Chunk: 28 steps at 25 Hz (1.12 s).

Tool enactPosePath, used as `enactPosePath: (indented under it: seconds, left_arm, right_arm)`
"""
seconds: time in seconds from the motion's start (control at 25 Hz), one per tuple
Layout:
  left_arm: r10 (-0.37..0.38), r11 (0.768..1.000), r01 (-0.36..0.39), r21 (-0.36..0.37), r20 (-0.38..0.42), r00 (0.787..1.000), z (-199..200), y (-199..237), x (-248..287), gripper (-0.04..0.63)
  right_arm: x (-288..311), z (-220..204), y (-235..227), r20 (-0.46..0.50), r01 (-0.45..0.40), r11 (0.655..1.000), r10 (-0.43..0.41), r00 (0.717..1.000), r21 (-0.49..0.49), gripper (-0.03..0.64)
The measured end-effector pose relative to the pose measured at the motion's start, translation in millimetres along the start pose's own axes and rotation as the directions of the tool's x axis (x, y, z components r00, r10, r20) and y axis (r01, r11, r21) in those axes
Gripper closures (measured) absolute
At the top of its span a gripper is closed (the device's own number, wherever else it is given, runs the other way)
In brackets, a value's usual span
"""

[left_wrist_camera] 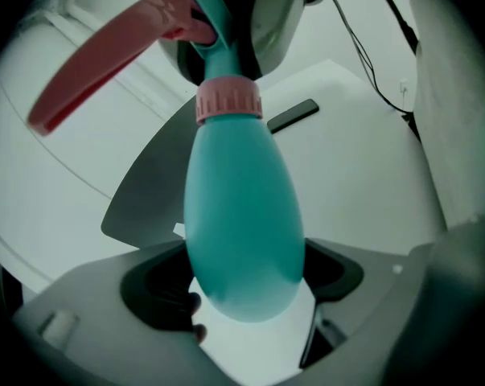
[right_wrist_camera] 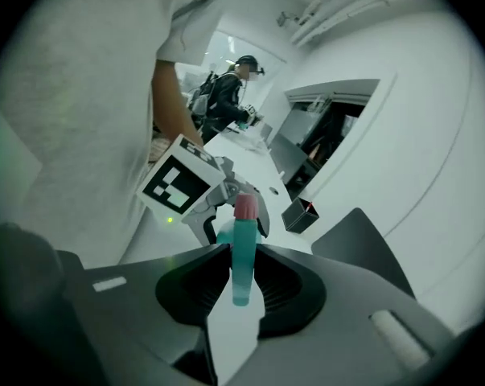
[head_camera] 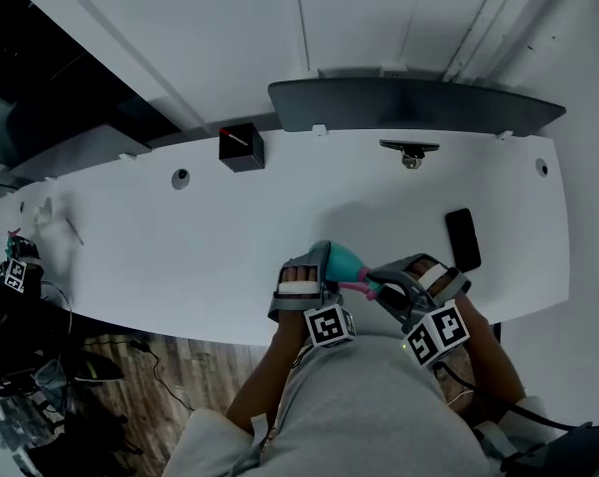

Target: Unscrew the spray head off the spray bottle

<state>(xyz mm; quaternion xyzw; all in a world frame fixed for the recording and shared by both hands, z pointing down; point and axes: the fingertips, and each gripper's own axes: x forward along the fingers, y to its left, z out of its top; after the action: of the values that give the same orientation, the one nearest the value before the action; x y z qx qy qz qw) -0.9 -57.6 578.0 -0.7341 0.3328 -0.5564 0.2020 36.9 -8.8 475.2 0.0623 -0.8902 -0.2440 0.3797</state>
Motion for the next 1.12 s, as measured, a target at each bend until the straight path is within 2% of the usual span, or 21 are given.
enactPosePath:
  seconds: [0.04, 0.08, 0.16, 0.2, 0.24, 0.28, 0.32, 0.36, 0.4, 0.44, 0.48, 0.56, 0.64, 0.72, 0.8, 0.88, 0.96, 1.0, 1.04, 1.08, 1.12]
  left_arm:
    - [0.007, 1.000, -0.007, -0.015, 0.001, 1.000, -1, 3, 0, 0.192]
    - [0.018, 0.999, -0.018, -0.034, 0.000, 1.000, -3, 6, 0, 0.192]
    - [0.060, 0.996, -0.061, -0.067, -0.013, 0.998, -8, 17, -1, 0.192]
    - [0.090, 0.993, -0.092, -0.074, -0.023, 0.996, -11, 24, -1, 0.192]
    - [0.122, 0.989, -0.124, -0.076, -0.034, 0.992, -15, 31, -2, 0.192]
    - [0.153, 0.985, -0.155, -0.072, -0.045, 0.987, -17, 37, -2, 0.192]
    - [0.182, 0.981, -0.186, -0.062, -0.054, 0.982, -20, 42, -2, 0.192]
    - [0.211, 0.976, -0.214, -0.048, -0.062, 0.975, -21, 47, -2, 0.192]
    - [0.237, 0.970, -0.240, -0.031, -0.069, 0.969, -22, 51, -2, 0.192]
    - [0.258, 0.966, -0.260, -0.014, -0.074, 0.963, -23, 55, -2, 0.192]
    - [0.275, 0.961, -0.275, 0.002, -0.077, 0.958, -22, 57, -2, 0.192]
    - [0.297, 0.955, -0.296, 0.026, -0.075, 0.952, -19, 60, -2, 0.192]
    - [0.311, 0.950, -0.309, 0.038, -0.066, 0.948, -15, 61, -2, 0.192]
    - [0.311, 0.950, -0.309, 0.049, -0.062, 0.948, -11, 59, -3, 0.192]
    - [0.303, 0.952, -0.300, 0.057, -0.064, 0.951, -10, 56, -3, 0.192]
    - [0.301, 0.953, -0.298, 0.055, -0.063, 0.951, -12, 55, -3, 0.192]
    - [0.305, 0.952, -0.302, 0.050, -0.059, 0.950, -13, 56, -4, 0.192]
    - [0.305, 0.952, -0.303, 0.046, -0.055, 0.951, -12, 57, -4, 0.192]
    - [0.303, 0.953, -0.301, 0.040, -0.050, 0.952, -11, 58, -5, 0.192]
    - [0.296, 0.955, -0.295, 0.031, -0.044, 0.954, -10, 57, -5, 0.192]
    - [0.285, 0.958, -0.285, 0.020, -0.037, 0.958, -9, 56, -5, 0.192]
  right_arm:
    - [-1, 4, -2, 0.029, 0.009, 0.997, -0.011, 1.000, 0.072, 0.511]
    - [-3, 9, -4, 0.069, 0.010, 0.987, -0.022, 0.997, 0.162, 0.450]
    - [-13, 19, -12, 0.174, -0.009, 0.923, -0.063, 0.983, 0.386, 0.318]
    - [-21, 24, -20, 0.238, -0.036, 0.856, -0.103, 0.966, 0.515, 0.310]
    - [-31, 26, -30, 0.297, -0.083, 0.748, -0.157, 0.942, 0.658, 0.308]
    - [-39, 24, -40, 0.337, -0.155, 0.576, -0.224, 0.915, 0.803, 0.308]
    - [-46, 16, -49, 0.349, -0.244, 0.337, -0.302, 0.887, 0.909, 0.308]
    - [-49, 4, -55, 0.335, -0.336, 0.065, -0.380, 0.862, 0.940, 0.308]
    - [-50, -7, -58, 0.304, -0.415, -0.184, -0.439, 0.846, 0.891, 0.310]
    - [-47, -14, -57, 0.275, -0.467, -0.367, -0.467, 0.840, 0.804, 0.313]
    - [-42, -16, -54, 0.259, -0.489, -0.478, -0.470, 0.844, 0.730, 0.313]
    - [-29, -18, -46, 0.230, -0.467, -0.578, -0.437, 0.870, 0.669, 0.313]
    - [-16, -25, -38, 0.179, -0.410, -0.641, -0.395, 0.901, 0.649, 0.341]
    - [-6, -31, -33, 0.146, -0.363, -0.670, -0.359, 0.922, 0.647, 0.391]
    - [0, -29, -33, 0.145, -0.331, -0.642, -0.325, 0.935, 0.692, 0.441]
    - [1, -28, -35, 0.139, -0.288, -0.583, -0.288, 0.948, 0.760, 0.477]
    - [2, -24, -39, 0.154, -0.277, -0.504, -0.271, 0.950, 0.818, 0.492]
    - [2, -21, -41, 0.170, -0.273, -0.441, -0.260, 0.951, 0.855, 0.510]
    - [2, -19, -42, 0.179, -0.256, -0.353, -0.236, 0.955, 0.900, 0.516]
    - [1, -17, -42, 0.179, -0.226, -0.237, -0.204, 0.963, 0.945, 0.519]
    - [1, -15, -42, 0.169, -0.185, -0.088, -0.165, 0.972, 0.979, 0.520]
